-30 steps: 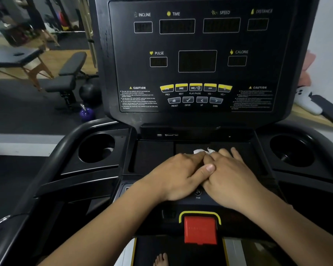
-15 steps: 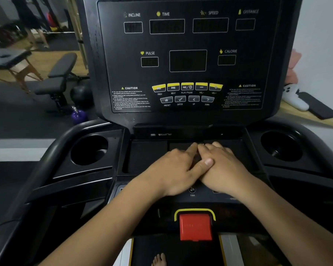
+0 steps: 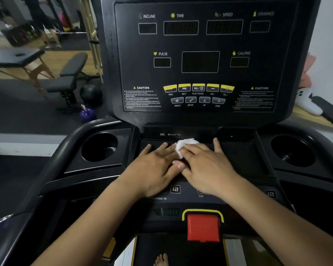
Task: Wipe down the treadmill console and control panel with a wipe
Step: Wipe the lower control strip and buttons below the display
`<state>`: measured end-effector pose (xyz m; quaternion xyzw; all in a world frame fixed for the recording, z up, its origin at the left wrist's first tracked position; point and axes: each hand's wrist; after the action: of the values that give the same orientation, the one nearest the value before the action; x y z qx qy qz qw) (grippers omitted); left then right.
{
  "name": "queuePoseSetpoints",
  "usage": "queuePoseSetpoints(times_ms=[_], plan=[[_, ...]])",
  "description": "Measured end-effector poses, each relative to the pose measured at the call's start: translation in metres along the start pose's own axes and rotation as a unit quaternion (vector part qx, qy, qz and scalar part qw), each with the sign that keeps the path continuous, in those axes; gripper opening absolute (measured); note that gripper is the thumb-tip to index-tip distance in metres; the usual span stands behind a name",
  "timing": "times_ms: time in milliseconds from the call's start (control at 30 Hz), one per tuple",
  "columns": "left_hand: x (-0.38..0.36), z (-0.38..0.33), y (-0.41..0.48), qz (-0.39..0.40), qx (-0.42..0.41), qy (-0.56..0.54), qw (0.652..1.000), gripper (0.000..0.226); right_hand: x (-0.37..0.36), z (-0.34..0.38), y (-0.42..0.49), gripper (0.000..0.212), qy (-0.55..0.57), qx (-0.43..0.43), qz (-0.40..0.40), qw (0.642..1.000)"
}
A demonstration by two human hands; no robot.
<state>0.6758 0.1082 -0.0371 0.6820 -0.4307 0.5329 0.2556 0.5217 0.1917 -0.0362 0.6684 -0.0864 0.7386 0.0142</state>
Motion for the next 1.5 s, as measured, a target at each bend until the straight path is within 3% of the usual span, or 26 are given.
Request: queuePoseSetpoints(times_ms=[100,200,333,400,467,567,667,767,867,967,1067,1200,1367,1500], plan=[[-0.005,-0.007,0.009,0.004,-0.011,-0.022,1.0,0.053,0.003,-0.008,-0.002,0.055,0.03,-0.01,-0.035,0.999],[-0.012,-0.017,0.017,0.011,-0.043,-0.053,0.998,0.052,0.004,-0.022,-0.012,0.035,0.075,0.011,-0.091,0.993],[-0.019,-0.039,0.028,0.002,-0.118,-0.103,0.988,0.055,-0.001,-0.049,-0.034,0.011,0.198,-0.035,-0.208,0.957],[-0.019,-0.058,0.033,0.007,-0.16,-0.143,0.977,0.049,-0.001,-0.064,-0.044,0.013,0.241,-0.067,-0.246,0.936],[-0.02,-0.077,0.033,0.011,-0.201,-0.154,0.967,0.045,0.001,-0.081,-0.053,0.027,0.264,-0.083,-0.221,0.935],[-0.025,-0.089,0.035,0.034,-0.216,-0.121,0.968,0.047,0.004,-0.103,-0.066,0.022,0.242,-0.109,-0.164,0.95],[-0.021,-0.084,0.04,0.009,-0.206,-0.087,0.975,0.047,0.004,-0.117,-0.076,0.017,0.103,-0.143,-0.217,0.96],[-0.015,-0.075,0.046,-0.055,-0.205,-0.069,0.975,0.047,0.007,-0.11,-0.082,0.018,0.097,-0.106,-0.275,0.951],[-0.015,-0.068,0.05,-0.082,-0.183,-0.044,0.979,0.048,0.005,-0.093,-0.084,0.036,0.072,-0.075,-0.119,0.987],[-0.021,-0.063,0.049,-0.071,-0.16,-0.012,0.985,0.059,0.006,-0.085,-0.081,0.062,0.021,-0.099,0.003,0.995],[-0.028,-0.06,0.046,-0.037,-0.14,-0.02,0.989,0.069,0.007,-0.084,-0.064,0.075,0.0,-0.11,0.019,0.994],[-0.028,-0.052,0.044,-0.011,-0.156,-0.039,0.987,0.058,0.009,-0.074,-0.058,0.08,0.018,-0.079,0.032,0.996],[-0.03,-0.046,0.036,0.003,-0.153,-0.024,0.988,0.077,0.016,-0.085,-0.091,0.089,-0.002,-0.068,0.052,0.996],[-0.033,-0.048,0.033,0.005,-0.141,0.002,0.99,0.078,0.023,-0.092,-0.065,0.074,-0.001,-0.114,0.025,0.993]])
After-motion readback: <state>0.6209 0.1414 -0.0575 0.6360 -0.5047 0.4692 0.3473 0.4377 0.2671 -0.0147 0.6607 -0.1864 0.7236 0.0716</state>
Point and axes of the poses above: each hand's wrist, its own y-axis towards the middle knuckle, its own x-axis out of the back of the hand, z = x × y, and after that the axes turned 1 degree about -z, right-handed
